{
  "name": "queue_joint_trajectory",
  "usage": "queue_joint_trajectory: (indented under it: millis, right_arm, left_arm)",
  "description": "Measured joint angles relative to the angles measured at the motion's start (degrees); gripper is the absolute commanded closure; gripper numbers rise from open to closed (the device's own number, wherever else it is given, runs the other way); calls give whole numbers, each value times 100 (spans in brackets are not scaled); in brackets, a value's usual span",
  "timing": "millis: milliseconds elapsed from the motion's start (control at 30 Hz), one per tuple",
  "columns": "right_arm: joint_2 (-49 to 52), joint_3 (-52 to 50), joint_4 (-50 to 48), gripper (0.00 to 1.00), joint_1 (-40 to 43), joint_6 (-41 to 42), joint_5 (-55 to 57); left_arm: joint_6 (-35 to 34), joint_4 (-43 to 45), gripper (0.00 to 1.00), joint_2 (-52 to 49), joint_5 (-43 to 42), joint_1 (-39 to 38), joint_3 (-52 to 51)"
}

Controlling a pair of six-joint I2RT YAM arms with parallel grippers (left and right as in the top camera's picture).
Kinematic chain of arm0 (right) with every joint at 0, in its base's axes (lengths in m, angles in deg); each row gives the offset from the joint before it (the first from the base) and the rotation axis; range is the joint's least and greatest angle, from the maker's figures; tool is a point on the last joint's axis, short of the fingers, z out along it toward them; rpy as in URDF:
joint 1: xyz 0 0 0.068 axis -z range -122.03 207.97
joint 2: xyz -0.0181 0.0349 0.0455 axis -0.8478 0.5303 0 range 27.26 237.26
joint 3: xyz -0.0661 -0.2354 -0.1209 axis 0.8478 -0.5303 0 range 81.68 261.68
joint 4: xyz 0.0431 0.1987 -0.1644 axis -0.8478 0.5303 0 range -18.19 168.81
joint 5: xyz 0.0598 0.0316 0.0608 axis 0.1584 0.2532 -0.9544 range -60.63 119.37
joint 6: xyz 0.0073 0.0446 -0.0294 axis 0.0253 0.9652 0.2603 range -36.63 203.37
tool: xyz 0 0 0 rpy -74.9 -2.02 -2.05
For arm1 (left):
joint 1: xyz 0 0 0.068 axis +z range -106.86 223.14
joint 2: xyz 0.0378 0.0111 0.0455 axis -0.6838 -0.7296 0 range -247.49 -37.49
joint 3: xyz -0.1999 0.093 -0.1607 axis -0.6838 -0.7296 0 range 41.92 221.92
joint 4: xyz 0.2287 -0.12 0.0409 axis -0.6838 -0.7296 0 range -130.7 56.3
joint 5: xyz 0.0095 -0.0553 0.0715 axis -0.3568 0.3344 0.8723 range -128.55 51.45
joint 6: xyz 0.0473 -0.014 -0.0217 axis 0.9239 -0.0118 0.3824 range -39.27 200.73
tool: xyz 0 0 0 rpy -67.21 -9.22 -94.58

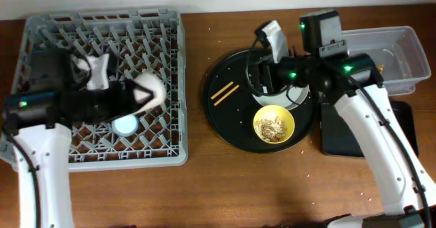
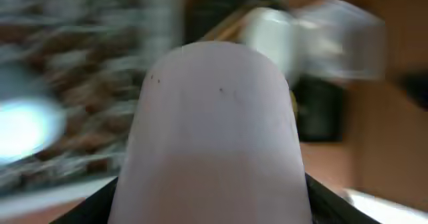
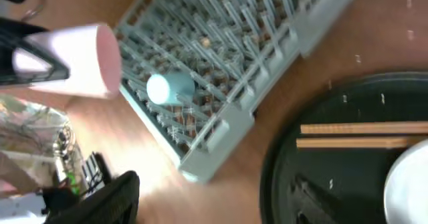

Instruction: Sort waste into correct bins and load items into the dishwasher rack

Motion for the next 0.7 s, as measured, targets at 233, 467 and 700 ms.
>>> queue_joint_trajectory:
  millis: [233,467,700]
  right_arm:
    - [0,0,647,28,-2,2,402]
    - [-4,0,785,27,-2,0,485]
    - [-9,-11,1700,35,-2,391,1329]
  left_arm:
    - [-1456,-109,31,-184,4146,715,0]
    - [-1576,59,3,-2179,4323,763,-11]
    - [-820,2,6,-2365,2411,1344,68]
